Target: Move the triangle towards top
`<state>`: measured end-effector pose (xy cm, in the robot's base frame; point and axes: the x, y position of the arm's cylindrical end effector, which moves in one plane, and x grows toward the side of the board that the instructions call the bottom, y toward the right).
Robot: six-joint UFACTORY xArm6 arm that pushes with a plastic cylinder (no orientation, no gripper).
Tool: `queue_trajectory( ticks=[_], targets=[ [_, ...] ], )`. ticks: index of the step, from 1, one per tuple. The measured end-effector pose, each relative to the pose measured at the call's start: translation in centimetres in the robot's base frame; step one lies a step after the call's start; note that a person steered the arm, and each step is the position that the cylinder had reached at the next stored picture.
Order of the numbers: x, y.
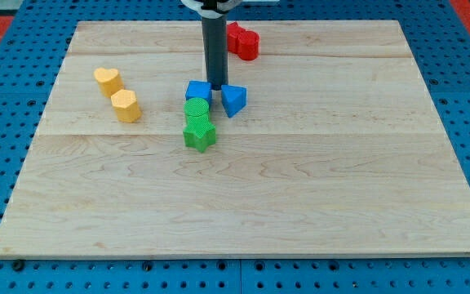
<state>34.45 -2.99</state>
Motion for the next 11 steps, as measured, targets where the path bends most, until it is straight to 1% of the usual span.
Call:
queue_trajectory(
  ticks=[1, 2, 3, 4, 5, 6, 7, 8, 9, 11],
  targets=[
    [-0.8, 0.1],
    [-0.8, 2.6],
    [2.5, 11.2],
    [11.6, 9.2],
    [11.5, 2.7],
    [10.6, 1.2],
    [7.9, 1.2],
    [6.4, 1.7],
    [6.3, 4.0],
    [6.4, 6.1]
  ],
)
